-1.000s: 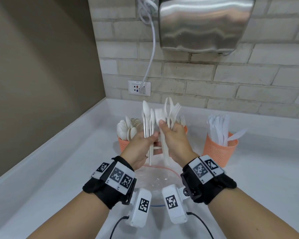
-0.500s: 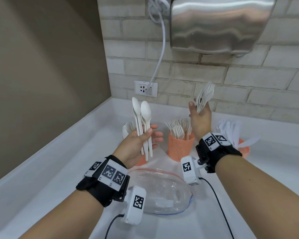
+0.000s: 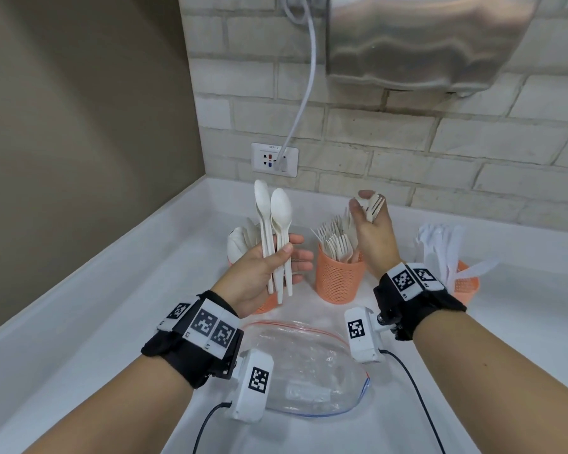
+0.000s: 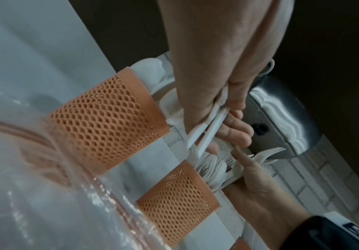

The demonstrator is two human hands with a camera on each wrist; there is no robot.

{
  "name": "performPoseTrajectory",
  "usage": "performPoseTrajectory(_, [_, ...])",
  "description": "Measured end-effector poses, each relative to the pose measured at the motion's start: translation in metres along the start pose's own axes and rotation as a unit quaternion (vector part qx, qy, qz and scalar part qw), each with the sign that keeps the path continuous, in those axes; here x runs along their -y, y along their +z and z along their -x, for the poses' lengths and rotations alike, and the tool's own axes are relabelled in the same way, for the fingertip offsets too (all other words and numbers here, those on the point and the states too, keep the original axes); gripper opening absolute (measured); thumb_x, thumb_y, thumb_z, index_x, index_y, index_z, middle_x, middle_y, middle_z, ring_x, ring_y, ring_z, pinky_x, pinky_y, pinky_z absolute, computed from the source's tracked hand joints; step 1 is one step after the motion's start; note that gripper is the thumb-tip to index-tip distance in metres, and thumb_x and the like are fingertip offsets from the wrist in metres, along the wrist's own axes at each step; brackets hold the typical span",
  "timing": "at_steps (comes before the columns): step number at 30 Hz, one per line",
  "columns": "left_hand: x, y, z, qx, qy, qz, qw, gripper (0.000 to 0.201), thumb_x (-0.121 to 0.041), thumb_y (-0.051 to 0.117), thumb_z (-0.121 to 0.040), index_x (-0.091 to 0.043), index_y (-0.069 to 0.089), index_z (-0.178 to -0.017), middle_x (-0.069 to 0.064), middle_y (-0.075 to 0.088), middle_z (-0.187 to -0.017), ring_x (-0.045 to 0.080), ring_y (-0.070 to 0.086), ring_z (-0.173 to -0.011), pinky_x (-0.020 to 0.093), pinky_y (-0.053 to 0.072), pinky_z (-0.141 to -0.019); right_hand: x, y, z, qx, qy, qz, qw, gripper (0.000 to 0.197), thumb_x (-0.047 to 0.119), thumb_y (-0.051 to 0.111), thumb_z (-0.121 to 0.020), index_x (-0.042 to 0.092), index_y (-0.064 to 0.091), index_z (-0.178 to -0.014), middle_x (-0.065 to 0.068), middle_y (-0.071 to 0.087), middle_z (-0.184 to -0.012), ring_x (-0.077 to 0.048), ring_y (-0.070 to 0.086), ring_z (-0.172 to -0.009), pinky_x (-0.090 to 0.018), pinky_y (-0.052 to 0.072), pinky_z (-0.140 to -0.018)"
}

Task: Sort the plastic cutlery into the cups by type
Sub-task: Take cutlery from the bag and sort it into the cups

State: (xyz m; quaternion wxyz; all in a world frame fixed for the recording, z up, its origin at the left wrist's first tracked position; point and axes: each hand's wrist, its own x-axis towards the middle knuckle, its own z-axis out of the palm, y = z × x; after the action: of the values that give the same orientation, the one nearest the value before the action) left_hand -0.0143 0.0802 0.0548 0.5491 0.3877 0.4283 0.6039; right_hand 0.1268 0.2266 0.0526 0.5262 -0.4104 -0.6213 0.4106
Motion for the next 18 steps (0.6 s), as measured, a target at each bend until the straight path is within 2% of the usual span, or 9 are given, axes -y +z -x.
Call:
performPoseTrajectory(2, [0.001,0.0,-0.001,0.005,0.001,-0.002,1.0,0.02,-0.011,0.039,-0.097,-0.016,0.058,-0.102,-0.002,0.072,-0.076,0.01,0.069,-0.074,0.029,0.054,-0.078,-0.009,0.0,0.0,0.008,0.043,0.053,0.998,0.033,0.038,0.046,-0.093,0.011,0.054,-0.111,-0.009,0.059,-0.113,-0.024,0.055,-0.106,-0.038,0.043,-0.096])
performPoseTrajectory(4, [0.0,-0.001,-0.001,0.006,0.002,-0.004,1.0,0.02,-0.01,0.039,-0.097,-0.015,0.058,-0.101,-0.002,0.071,-0.075,0.01,0.069,-0.072,0.027,0.055,-0.075,-0.014,-0.002,0.001,0.039,0.07,0.162,0.983,0.044,0.041,0.048,-0.092,0.005,0.053,-0.117,-0.017,0.052,-0.122,-0.032,0.047,-0.116,-0.042,0.039,-0.101])
performPoseTrajectory(6, [-0.002,-0.003,0.0,0.007,0.007,-0.015,1.0,0.019,-0.01,0.04,-0.097,-0.015,0.058,-0.1,-0.002,0.071,-0.074,0.01,0.068,-0.071,0.026,0.055,-0.072,-0.008,-0.006,0.001,0.063,0.058,0.206,0.975,0.047,0.034,0.058,-0.088,0.009,0.047,-0.126,-0.014,0.042,-0.129,-0.03,0.037,-0.124,-0.041,0.035,-0.103])
performPoseTrajectory(9, [-0.003,-0.007,0.0,0.007,0.015,-0.027,1.0,0.018,-0.01,0.041,-0.097,-0.013,0.058,-0.1,-0.001,0.068,-0.073,0.009,0.065,-0.065,0.023,0.055,-0.067,0.014,-0.01,0.005,0.072,0.024,0.076,0.994,0.071,0.017,0.065,-0.073,0.021,0.034,-0.137,-0.004,0.037,-0.132,-0.019,0.034,-0.128,-0.032,0.034,-0.099])
performPoseTrajectory(11, [-0.004,-0.007,-0.001,-0.004,0.019,-0.036,0.999,0.017,-0.01,0.041,-0.097,-0.012,0.058,-0.1,-0.002,0.063,-0.068,0.007,0.059,-0.057,0.019,0.051,-0.061,0.034,-0.006,0.016,0.039,-0.066,0.026,0.997,0.074,0.018,0.058,-0.067,0.018,0.034,-0.137,0.0,0.038,-0.129,-0.013,0.036,-0.125,-0.022,0.03,-0.098])
performPoseTrajectory(13, [-0.004,-0.002,0.0,-0.024,0.033,-0.064,0.997,0.017,-0.011,0.042,-0.097,-0.01,0.059,-0.099,-0.002,0.056,-0.064,0.005,0.051,-0.049,0.016,0.045,-0.054,0.054,0.004,0.031,0.049,-0.14,0.01,0.989,0.07,0.023,0.063,-0.073,0.016,0.034,-0.136,-0.001,0.041,-0.129,-0.011,0.041,-0.121,-0.012,0.031,-0.096])
performPoseTrajectory(14, [-0.004,0.001,0.0,-0.03,0.046,-0.095,0.994,0.016,-0.012,0.043,-0.097,-0.009,0.059,-0.096,-0.003,0.053,-0.061,0.004,0.047,-0.046,0.015,0.042,-0.051,0.063,0.012,0.04,0.084,-0.136,0.0,0.987,0.074,0.027,0.069,-0.075,0.018,0.031,-0.137,-0.003,0.042,-0.129,-0.012,0.044,-0.118,-0.012,0.035,-0.095])
performPoseTrajectory(16, [-0.005,0.01,0.001,-0.024,0.082,-0.2,0.976,0.019,-0.011,0.045,-0.097,-0.009,0.055,-0.081,-0.004,0.051,-0.056,0.002,0.043,-0.042,0.013,0.037,-0.044,0.071,0.03,0.054,0.184,-0.068,-0.032,0.98,0.086,0.026,0.078,-0.073,0.027,0.024,-0.14,-0.005,0.045,-0.13,-0.016,0.051,-0.115,-0.023,0.045,-0.094])
performPoseTrajectory(18, [-0.007,0.015,0.002,-0.006,0.111,-0.291,0.95,0.02,-0.008,0.048,-0.095,-0.011,0.051,-0.075,0.0,0.051,-0.059,0.0,0.045,-0.042,0.013,0.038,-0.044,0.074,0.045,0.06,0.205,-0.012,-0.073,0.976,0.079,0.014,0.074,-0.076,0.029,0.026,-0.137,-0.006,0.055,-0.117,-0.017,0.058,-0.102,-0.031,0.05,-0.089])
